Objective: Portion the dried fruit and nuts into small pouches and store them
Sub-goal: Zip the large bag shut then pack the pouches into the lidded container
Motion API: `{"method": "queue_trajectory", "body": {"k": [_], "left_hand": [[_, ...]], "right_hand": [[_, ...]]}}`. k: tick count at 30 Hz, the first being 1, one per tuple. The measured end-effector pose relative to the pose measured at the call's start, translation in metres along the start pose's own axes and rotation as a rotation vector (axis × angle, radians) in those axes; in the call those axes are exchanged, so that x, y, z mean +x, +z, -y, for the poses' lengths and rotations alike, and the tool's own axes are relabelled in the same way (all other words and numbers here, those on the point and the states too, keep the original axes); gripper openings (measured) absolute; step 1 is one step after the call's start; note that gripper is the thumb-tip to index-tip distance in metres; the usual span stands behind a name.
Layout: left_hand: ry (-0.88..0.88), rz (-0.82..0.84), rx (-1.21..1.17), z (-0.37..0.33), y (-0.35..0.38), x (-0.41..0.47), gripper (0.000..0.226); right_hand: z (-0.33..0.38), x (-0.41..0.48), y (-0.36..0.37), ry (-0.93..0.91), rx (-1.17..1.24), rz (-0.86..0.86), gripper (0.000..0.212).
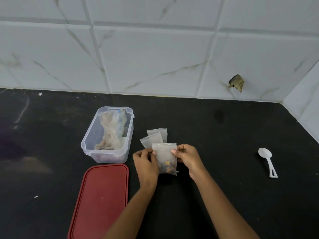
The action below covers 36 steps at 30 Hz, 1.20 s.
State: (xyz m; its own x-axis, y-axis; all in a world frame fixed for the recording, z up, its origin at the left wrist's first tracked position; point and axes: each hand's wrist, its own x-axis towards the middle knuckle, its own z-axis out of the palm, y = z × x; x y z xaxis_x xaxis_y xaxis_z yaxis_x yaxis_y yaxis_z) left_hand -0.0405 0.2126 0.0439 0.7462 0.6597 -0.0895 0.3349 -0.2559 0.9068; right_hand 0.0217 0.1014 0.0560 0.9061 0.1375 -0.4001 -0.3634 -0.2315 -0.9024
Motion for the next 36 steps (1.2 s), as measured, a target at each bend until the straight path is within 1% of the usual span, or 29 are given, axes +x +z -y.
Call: {"method": "queue_trajectory", "body": {"k": [3, 6, 9, 12, 16, 18, 20, 23, 26, 28, 30, 31, 33, 35, 36], "left_hand": [[0.048, -0.018, 0.07, 0.005, 0.0, 0.001, 0.015], [0.074, -0.021, 0.079, 0.006, -0.003, 0.002, 0.013], [0.038, 0.028, -0.065, 0.003, -0.008, -0.002, 0.009], [-0.019, 0.008, -0.248, -0.006, -0.01, -0.002, 0.008], [-0.048, -0.079, -0.266, -0.008, -0.01, 0.013, 0.007], [-0.128, -0.048, -0.313, -0.008, -0.011, 0.018, 0.009], [-0.171, -0.033, -0.359, -0.009, -0.012, 0.022, 0.01], [-0.169, -0.058, -0.346, -0.011, -0.012, 0.028, 0.009], [-0.204, -0.077, -0.373, -0.012, -0.009, 0.033, 0.015], [-0.258, -0.058, -0.391, -0.012, -0.008, 0.036, 0.026], [-0.313, -0.005, -0.366, -0.009, -0.008, 0.04, 0.035], [-0.324, 0.022, -0.336, -0.007, -0.008, 0.042, 0.035], [-0.337, 0.055, -0.279, -0.007, -0.009, 0.045, 0.03], [-0.344, 0.076, -0.274, -0.007, -0.01, 0.047, 0.025], [-0.342, 0.079, -0.283, -0.006, -0.01, 0.047, 0.023]], "right_hand": [[0.001, -0.004, -0.002, -0.004, 0.008, 0.03, 0.006], [0.005, -0.005, -0.004, 0.019, 0.038, 0.063, 0.005], [0.014, -0.003, -0.002, 0.048, 0.057, 0.102, 0.007], [0.027, 0.002, 0.002, 0.076, 0.053, 0.148, 0.007], [0.042, 0.013, 0.01, 0.144, 0.056, 0.21, 0.003], [0.045, 0.019, 0.014, 0.164, 0.053, 0.225, 0.004], [0.048, 0.024, 0.018, 0.158, 0.032, 0.219, 0.006], [0.051, 0.03, 0.024, 0.146, 0.008, 0.181, 0.006], [0.05, 0.037, 0.029, 0.14, -0.053, 0.118, 0.024], [0.048, 0.04, 0.031, 0.149, -0.079, 0.095, 0.028], [0.047, 0.042, 0.032, 0.169, -0.088, 0.086, 0.027], [0.047, 0.042, 0.032, 0.176, -0.092, 0.081, 0.027], [0.045, 0.043, 0.033, 0.183, -0.098, 0.078, 0.023], [0.043, 0.043, 0.034, 0.169, -0.101, 0.069, 0.011], [0.043, 0.042, 0.035, 0.154, -0.104, 0.06, 0.01]]}}
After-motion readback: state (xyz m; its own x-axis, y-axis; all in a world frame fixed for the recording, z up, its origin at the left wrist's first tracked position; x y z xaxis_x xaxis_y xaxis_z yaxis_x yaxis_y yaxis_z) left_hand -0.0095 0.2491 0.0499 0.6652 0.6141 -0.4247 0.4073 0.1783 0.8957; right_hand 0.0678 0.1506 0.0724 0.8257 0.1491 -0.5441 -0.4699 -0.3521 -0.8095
